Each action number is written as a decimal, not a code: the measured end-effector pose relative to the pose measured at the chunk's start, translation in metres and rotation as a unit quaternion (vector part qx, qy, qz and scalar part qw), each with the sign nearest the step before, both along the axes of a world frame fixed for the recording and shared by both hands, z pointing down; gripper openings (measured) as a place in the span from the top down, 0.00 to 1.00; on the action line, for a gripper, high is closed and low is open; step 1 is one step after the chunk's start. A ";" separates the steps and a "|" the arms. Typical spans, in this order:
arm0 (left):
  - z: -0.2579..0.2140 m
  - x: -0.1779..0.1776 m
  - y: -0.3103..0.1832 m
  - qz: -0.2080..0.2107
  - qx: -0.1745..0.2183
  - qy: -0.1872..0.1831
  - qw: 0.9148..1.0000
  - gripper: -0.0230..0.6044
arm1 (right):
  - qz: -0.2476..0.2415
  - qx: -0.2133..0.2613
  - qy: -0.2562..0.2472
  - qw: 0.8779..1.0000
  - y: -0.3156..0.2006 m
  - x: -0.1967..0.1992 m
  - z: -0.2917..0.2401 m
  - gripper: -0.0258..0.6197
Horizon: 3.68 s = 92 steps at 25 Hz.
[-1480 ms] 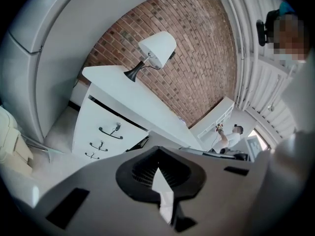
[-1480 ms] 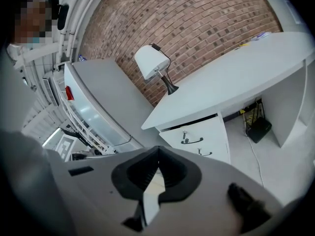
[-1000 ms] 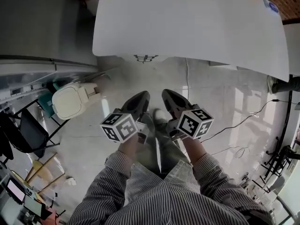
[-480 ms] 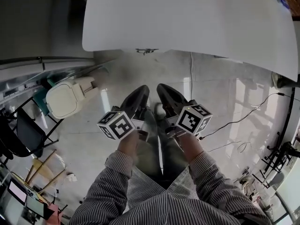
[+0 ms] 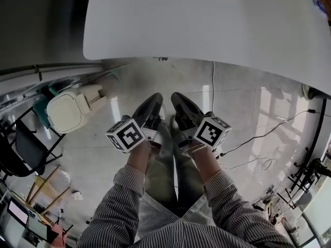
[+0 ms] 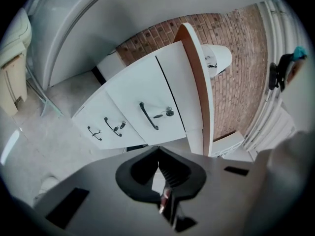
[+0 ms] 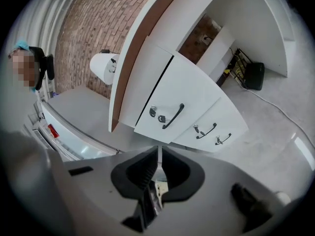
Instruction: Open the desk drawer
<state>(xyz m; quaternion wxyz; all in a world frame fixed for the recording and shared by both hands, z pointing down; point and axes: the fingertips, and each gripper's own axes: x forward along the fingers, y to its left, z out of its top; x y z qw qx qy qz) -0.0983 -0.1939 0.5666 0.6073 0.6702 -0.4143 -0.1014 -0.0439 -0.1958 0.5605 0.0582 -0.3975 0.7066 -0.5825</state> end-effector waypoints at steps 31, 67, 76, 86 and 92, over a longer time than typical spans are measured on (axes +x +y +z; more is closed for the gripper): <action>0.044 -0.012 -0.097 -0.064 0.027 0.090 0.994 0.76 | 0.113 -0.003 -0.147 0.983 -0.098 0.020 0.056 0.77; 0.049 -0.007 -0.135 -0.097 0.046 0.161 0.981 0.88 | 0.143 0.022 -0.181 0.973 -0.133 0.019 0.057 0.89; 0.046 -0.008 -0.135 -0.119 0.046 0.187 0.974 0.90 | 0.154 0.013 -0.193 0.969 -0.133 0.019 0.058 0.90; 0.046 -0.008 -0.112 -0.115 0.044 0.189 0.974 0.90 | 0.145 0.007 -0.200 0.969 -0.110 0.018 0.058 0.90; 0.046 -0.011 -0.091 -0.124 0.037 0.184 0.974 0.90 | 0.146 -0.001 -0.204 0.968 -0.091 0.015 0.057 0.90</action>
